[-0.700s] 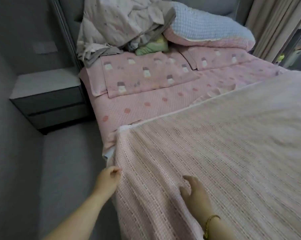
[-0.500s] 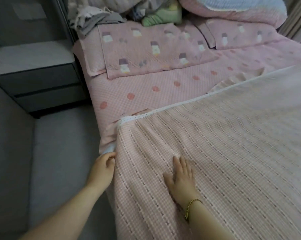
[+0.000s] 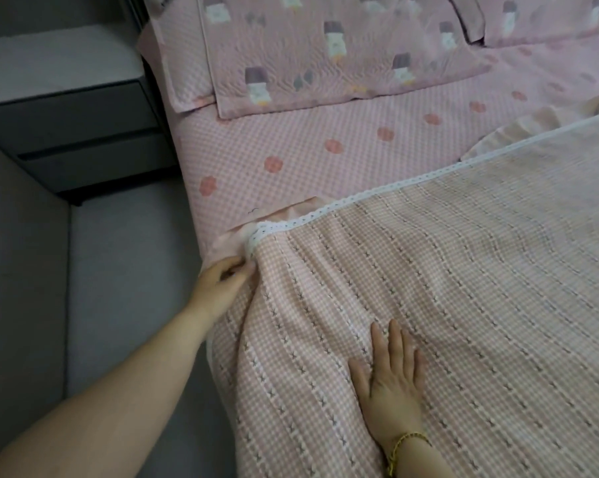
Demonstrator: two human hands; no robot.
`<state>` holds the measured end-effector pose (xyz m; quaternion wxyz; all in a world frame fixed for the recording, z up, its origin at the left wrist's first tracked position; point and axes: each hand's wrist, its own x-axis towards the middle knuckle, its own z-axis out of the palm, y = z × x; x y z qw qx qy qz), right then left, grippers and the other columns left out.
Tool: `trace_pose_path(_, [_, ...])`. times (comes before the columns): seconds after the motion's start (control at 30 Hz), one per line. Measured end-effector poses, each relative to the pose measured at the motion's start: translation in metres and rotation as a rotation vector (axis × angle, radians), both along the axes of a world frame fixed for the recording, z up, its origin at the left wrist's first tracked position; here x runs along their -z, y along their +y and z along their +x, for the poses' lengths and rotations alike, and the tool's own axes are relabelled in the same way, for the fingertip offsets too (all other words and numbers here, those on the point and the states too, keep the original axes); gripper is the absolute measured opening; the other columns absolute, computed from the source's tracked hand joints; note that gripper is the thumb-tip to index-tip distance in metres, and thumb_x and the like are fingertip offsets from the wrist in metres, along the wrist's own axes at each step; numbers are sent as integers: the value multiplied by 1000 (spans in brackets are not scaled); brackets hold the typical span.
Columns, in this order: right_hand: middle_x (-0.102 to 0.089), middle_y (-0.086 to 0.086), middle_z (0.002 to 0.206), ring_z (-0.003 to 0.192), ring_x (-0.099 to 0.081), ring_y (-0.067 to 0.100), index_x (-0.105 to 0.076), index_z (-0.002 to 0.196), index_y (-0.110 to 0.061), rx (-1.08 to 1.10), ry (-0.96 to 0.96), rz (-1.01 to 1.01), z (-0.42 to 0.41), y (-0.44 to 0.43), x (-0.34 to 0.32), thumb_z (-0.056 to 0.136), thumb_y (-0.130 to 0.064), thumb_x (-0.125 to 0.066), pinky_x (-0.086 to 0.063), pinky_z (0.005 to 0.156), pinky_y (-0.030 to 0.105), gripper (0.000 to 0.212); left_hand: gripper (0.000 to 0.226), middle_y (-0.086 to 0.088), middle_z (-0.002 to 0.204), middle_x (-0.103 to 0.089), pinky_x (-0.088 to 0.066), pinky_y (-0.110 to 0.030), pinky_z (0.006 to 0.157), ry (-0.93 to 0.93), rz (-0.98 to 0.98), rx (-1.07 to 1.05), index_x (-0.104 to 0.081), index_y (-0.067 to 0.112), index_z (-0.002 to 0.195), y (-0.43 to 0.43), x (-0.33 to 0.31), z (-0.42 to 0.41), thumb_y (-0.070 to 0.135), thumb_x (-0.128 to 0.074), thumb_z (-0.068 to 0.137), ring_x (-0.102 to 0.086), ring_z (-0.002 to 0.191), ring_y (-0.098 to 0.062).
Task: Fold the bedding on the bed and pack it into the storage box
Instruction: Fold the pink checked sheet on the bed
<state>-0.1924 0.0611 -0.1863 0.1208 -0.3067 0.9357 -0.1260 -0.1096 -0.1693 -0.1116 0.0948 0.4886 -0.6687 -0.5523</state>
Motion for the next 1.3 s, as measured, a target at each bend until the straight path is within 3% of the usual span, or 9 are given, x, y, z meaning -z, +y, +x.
trace_pose_path(0.1, [-55, 18, 129, 123, -31, 25, -40, 131, -14, -3, 41, 26, 1, -3, 4, 96, -52, -7, 2, 111, 25, 62, 35, 0, 109, -63, -42, -28, 96, 115, 275, -26, -61, 23, 113, -13, -16, -18, 45, -46, 89, -59, 99, -14])
trace_pose_path(0.2, [-55, 17, 129, 124, -31, 25, -40, 131, -13, 19, 49, 37, 0, -6, 6, 96, -52, -7, 2, 111, 26, 61, 13, 4, 89, -64, -47, -14, 63, 70, 214, 66, -63, 19, 93, -23, -30, -35, 29, -58, 87, -58, 75, -6])
trace_pose_path(0.43, [-48, 17, 136, 131, -26, 24, -40, 135, -12, -10, -18, 45, -5, -8, 9, 93, -58, -1, 10, 111, 24, 74, 19, 15, 70, -54, -34, -23, 54, -182, -545, 231, -68, 18, 101, -8, -37, -25, 29, -61, 87, -51, 70, -13])
trace_pose_path(0.57, [19, -7, 149, 136, 23, 7, 7, 147, -25, 22, -110, 80, -12, -16, -6, 53, -82, 27, 34, 99, 24, 112, 24, 2, 67, -67, -23, -11, 46, -36, -974, 333, -73, 17, 87, 35, -57, -10, 35, -58, 83, -58, 60, -17])
trace_pose_path(0.7, [-21, 7, 153, 141, -17, 22, -29, 143, -13, 217, -565, -284, -18, -13, -48, 98, -42, -28, -10, 113, 32, 54, 27, 4, 53, -64, -37, -26, 50, 153, -1212, 475, -73, 18, 66, 90, -62, 18, 32, -50, 72, -54, 66, -12])
trace_pose_path(0.83, [-61, 6, 95, 85, -56, 21, -57, 99, -17, 766, -1196, -1036, -28, 18, -122, 95, -53, -24, -42, 75, 33, 49, 24, 5, 54, -65, -40, -23, 39, 308, -1290, 639, -73, 20, 73, 139, -67, 37, 28, -50, 73, -60, 45, -11])
trace_pose_path(0.93, [-62, 10, 99, 90, -60, 26, -54, 114, -11, 814, -1172, -1068, -23, 44, -158, 90, -49, -44, -49, 81, 39, 45, 11, 4, 50, -59, -38, -19, 33, 382, -1329, 756, -53, 23, 87, 177, -75, 55, 31, -49, 81, -57, 41, -13])
trace_pose_path(1.13, [-53, 5, 73, 63, -53, 16, -49, 102, -6, 847, -853, -924, 1, 122, -196, 90, -6, -54, -50, 42, 19, 13, 16, 3, 46, -51, -33, -19, 31, 391, -1436, 760, -67, 19, 81, 240, -87, 86, 19, -51, 82, -51, 37, -15])
trace_pose_path(1.3, [-63, 4, 83, 74, -63, 18, -55, 93, -9, 743, -874, -963, 46, 232, -208, 92, -14, -53, -57, 58, 27, 6, 18, 3, 62, -66, -29, -24, 57, 404, -1461, 719, -64, 20, 91, 315, -80, 126, 16, -49, 83, -44, 68, -13])
